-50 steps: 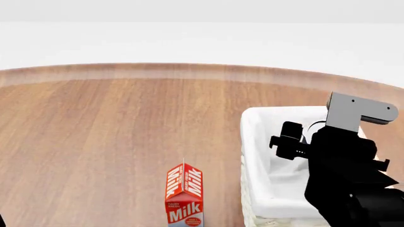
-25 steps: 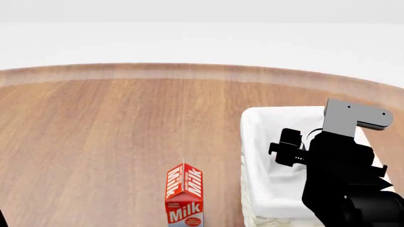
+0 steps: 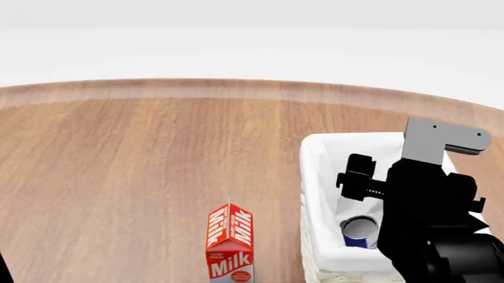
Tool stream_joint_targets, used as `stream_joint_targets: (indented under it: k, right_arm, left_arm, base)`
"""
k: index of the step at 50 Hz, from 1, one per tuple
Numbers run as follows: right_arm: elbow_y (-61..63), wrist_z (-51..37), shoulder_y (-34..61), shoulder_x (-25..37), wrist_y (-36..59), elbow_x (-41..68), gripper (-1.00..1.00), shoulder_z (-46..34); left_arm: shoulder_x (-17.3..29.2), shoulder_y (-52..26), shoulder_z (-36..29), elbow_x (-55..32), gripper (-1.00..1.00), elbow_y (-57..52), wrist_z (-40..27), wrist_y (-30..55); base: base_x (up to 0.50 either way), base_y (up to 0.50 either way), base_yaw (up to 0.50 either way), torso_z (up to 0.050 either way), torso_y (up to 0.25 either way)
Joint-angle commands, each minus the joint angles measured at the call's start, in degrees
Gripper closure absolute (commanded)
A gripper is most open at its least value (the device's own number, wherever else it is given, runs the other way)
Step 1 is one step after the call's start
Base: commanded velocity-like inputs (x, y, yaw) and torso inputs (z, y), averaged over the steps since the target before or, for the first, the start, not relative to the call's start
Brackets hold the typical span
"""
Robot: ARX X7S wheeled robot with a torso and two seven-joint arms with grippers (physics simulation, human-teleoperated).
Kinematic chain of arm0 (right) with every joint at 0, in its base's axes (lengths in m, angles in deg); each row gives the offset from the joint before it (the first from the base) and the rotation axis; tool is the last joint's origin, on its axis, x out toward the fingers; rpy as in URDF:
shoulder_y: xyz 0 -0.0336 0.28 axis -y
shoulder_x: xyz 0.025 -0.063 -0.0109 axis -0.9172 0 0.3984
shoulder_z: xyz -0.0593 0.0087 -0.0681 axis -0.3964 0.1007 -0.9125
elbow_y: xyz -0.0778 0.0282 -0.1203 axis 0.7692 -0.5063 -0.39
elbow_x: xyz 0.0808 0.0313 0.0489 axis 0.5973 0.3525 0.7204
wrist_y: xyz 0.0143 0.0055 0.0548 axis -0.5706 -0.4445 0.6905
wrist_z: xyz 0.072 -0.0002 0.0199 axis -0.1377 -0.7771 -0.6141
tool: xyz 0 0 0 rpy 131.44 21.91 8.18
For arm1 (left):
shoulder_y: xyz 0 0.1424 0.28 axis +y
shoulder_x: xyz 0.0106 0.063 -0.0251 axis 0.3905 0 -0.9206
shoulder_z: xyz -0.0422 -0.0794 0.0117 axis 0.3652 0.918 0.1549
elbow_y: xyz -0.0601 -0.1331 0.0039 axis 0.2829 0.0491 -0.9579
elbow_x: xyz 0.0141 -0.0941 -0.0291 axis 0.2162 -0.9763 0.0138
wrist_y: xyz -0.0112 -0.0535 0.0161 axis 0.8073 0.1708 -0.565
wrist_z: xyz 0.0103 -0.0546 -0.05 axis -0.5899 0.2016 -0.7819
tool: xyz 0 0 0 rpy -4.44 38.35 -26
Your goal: Pick up the alphabet soup and the tomato sauce, and put them in the basket.
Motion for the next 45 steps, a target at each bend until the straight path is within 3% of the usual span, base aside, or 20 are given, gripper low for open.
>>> stream_joint_targets:
  k: [1,23,45]
  right_arm:
    - [2.7,-0.6,1.0,1.0,-0.3,-1.3,-1.0,0.4]
    - [31.1,-3.3,11.5,11.5,10.4,5.2,-1.0,3.1]
    - [60.3,-8.1,9.8,20.9,16.8,11.6,-1.0,2.1]
  left_arm:
    - [-0.2,0.2,0.2,0.0,-1.0,0.0,0.1,0.1]
    - [-0.2,0.2,0.9,-0.5,-1.0,-0.3,0.5,0.5]
    - [-0.5,0.8,1.0,0.0,-1.0,-0.3,0.7,0.7]
  base:
    - [0.0,0.0,0.0,0.0,0.0]
    - [0.0,0.0,0.0,0.0,0.0]
    - [0.0,0.0,0.0,0.0,0.0]
